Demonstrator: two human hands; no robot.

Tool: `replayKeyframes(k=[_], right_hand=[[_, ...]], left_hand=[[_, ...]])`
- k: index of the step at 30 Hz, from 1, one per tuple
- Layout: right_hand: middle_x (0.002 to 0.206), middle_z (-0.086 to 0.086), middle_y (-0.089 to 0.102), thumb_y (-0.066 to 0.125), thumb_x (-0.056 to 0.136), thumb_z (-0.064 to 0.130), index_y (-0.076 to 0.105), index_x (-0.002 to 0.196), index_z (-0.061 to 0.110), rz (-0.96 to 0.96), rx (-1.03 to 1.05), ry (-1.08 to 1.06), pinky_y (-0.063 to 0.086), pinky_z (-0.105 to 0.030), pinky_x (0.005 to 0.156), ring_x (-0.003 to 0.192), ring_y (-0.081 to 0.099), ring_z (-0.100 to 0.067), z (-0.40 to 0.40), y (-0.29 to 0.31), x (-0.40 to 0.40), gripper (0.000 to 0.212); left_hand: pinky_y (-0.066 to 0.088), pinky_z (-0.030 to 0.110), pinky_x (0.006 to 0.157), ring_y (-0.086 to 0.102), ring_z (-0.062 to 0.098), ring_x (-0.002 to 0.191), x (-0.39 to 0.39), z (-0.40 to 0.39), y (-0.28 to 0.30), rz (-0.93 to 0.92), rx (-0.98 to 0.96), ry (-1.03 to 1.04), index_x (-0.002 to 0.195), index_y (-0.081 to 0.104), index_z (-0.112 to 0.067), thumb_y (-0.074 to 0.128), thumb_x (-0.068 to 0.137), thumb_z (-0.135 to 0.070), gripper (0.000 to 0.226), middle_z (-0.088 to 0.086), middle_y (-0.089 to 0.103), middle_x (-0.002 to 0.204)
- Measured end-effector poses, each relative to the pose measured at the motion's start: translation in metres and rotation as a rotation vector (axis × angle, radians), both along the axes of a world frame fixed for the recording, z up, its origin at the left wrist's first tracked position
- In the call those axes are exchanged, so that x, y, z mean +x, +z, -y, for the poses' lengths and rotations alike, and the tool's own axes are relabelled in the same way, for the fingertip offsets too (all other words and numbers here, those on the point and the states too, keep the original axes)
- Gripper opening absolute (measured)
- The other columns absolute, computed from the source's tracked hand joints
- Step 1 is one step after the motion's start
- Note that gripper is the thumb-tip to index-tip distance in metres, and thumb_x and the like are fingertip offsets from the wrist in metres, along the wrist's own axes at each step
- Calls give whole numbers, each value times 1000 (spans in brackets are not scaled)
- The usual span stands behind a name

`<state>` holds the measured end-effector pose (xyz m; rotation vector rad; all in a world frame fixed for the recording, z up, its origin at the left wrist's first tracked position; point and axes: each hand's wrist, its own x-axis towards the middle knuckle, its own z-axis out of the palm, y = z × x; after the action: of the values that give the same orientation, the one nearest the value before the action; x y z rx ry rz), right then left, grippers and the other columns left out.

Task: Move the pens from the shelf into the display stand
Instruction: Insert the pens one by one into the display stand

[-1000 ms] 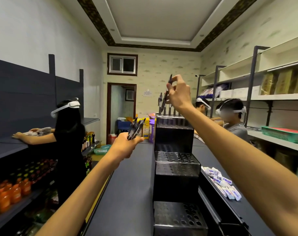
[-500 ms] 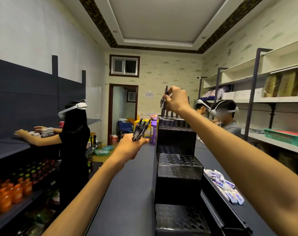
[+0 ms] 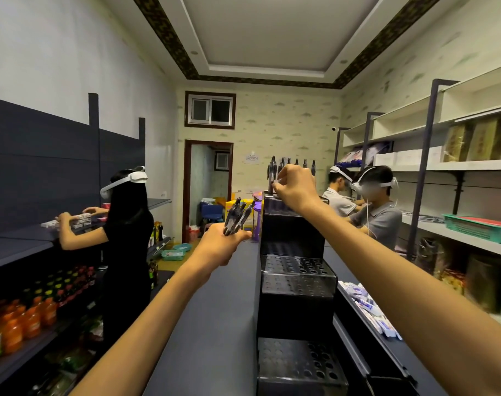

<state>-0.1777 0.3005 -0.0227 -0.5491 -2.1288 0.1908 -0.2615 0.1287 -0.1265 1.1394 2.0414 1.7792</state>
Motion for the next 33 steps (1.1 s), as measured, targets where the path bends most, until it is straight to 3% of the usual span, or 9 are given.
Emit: replayKeyframes(k=[5, 8, 11, 17, 20, 23, 26, 30, 33], right_hand=[[94, -6, 76, 65, 90, 8, 75, 106, 7, -172, -43, 282, 48, -9, 71, 81, 67, -14, 18, -19, 29, 19], [87, -10, 77, 67, 93, 17, 76, 100, 7, -30, -383, 571, 58, -25, 72, 79, 73, -18, 23, -27, 44, 15], [92, -12, 78, 74, 90, 38, 79, 95, 12, 128, -616, 743, 56, -21, 67, 80, 72, -18, 24, -35, 51, 27], [85, -1, 76, 80, 82, 49, 82, 92, 26, 101, -590, 707, 51, -17, 64, 72, 65, -4, 19, -45, 53, 26], [88, 0, 77, 76, 88, 42, 81, 91, 25, 20, -599, 700, 52, -16, 64, 77, 69, -4, 22, -46, 53, 18], [85, -8, 78, 63, 98, 21, 71, 94, 11, -186, -714, 694, 56, -22, 58, 72, 74, -15, 27, -35, 50, 14], [87, -21, 72, 51, 101, 8, 58, 98, -3, -358, -736, 624, 60, -32, 53, 63, 74, -26, 25, -9, 51, 13], [101, -24, 68, 53, 101, 10, 54, 101, 0, -384, -578, 443, 64, -46, 66, 75, 76, -32, 14, 20, 51, 10], [108, -21, 62, 55, 101, 9, 51, 112, 1, -359, -450, 325, 64, -43, 65, 83, 74, -31, 7, 32, 46, 14]], left_hand=[[29, 27, 43, 31, 14, 44, 7, -7, 7, -8, 87, -50, 79, 60, -15, 68, 95, -34, 26, -2, 39, 49], [31, 25, 41, 32, 14, 41, 10, -13, 10, -41, 141, -34, 75, 57, -15, 69, 94, -34, 30, -2, 38, 48], [32, 26, 43, 35, 15, 40, 14, -19, 11, -66, 132, -13, 78, 60, -13, 67, 96, -31, 26, -1, 41, 48], [36, 29, 44, 40, 12, 38, 28, -27, 16, -79, 66, -34, 96, 69, -11, 63, 97, -36, 26, -4, 46, 47], [35, 29, 44, 40, 15, 38, 30, -26, 20, -48, 109, -81, 84, 66, -12, 65, 95, -42, 33, 0, 47, 48], [34, 29, 41, 40, 20, 36, 30, -23, 19, -46, 108, -113, 65, 58, -15, 68, 94, -36, 38, 6, 48, 46], [31, 25, 39, 35, 17, 36, 27, -20, 16, -9, 63, -86, 61, 51, -17, 71, 93, -34, 41, 2, 43, 46], [23, 24, 41, 28, 13, 40, 18, -16, 16, -11, 37, -22, 78, 59, -14, 69, 92, -33, 25, -1, 35, 49], [24, 24, 41, 28, 10, 39, 12, -13, 16, -26, 36, 25, 69, 56, -17, 66, 92, -32, 29, -5, 36, 45]])
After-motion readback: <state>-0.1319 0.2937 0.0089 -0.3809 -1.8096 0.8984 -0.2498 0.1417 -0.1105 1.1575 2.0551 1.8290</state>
